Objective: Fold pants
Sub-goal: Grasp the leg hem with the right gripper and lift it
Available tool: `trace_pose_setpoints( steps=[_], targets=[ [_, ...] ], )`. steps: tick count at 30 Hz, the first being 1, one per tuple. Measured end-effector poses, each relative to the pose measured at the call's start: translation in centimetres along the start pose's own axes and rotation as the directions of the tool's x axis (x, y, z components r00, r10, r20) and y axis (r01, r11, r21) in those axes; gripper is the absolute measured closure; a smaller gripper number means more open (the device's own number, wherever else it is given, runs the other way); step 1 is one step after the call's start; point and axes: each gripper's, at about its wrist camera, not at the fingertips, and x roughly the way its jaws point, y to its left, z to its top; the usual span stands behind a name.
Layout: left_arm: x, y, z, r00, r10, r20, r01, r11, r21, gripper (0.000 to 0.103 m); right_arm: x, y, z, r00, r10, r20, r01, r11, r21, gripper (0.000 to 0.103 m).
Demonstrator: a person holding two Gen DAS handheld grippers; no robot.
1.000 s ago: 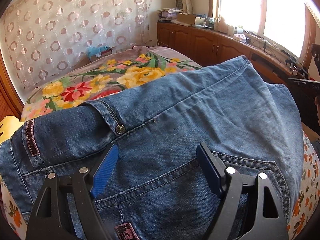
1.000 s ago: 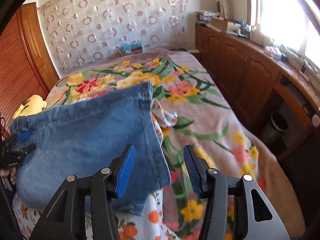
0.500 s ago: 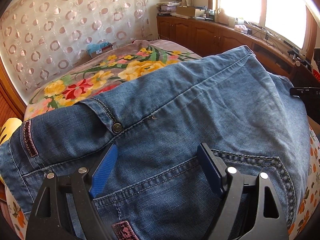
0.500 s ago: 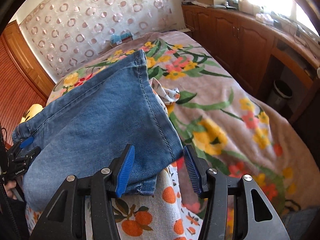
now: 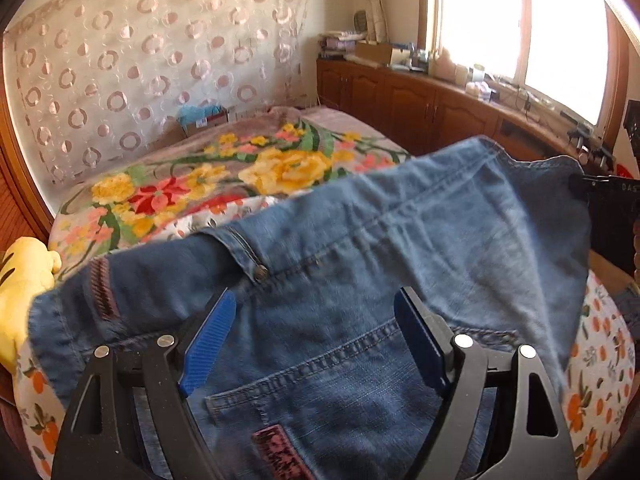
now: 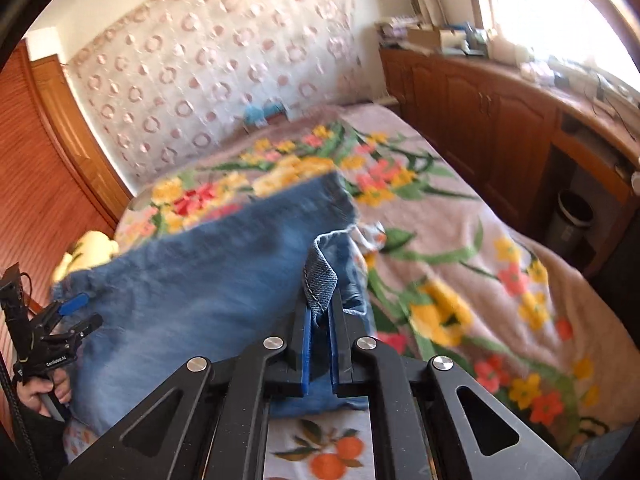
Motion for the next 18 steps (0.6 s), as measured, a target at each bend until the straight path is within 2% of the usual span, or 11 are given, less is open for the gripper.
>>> trace_pose_setpoints(
  steps=[7,14,18],
  targets=[
    [-5.4,3.0,0.5,0.996,0.052,0.077,-0.046,0.996,-0.079,0.021,-1.2,4.9,0.6,0.996,0.081,0.043,-0.076,0.993,-0.094,0.097],
    [-9.1,6.2,-2.0,0.988,0.142,0.066,-0.132,0.982,-0.137,0.021,-0.4,10.3,-0.8,0.982,0.185,0.035,-0.174,0.965,-0.198,0.097],
    [-10.3,7.0,-3.4,0.986,0.155,0.056,-0.145,0.977,-0.155,0.021,0.8,11.6,-1.9,0.974,0.226,0.013,-0.217,0.948,-0.232,0.097]
  ],
)
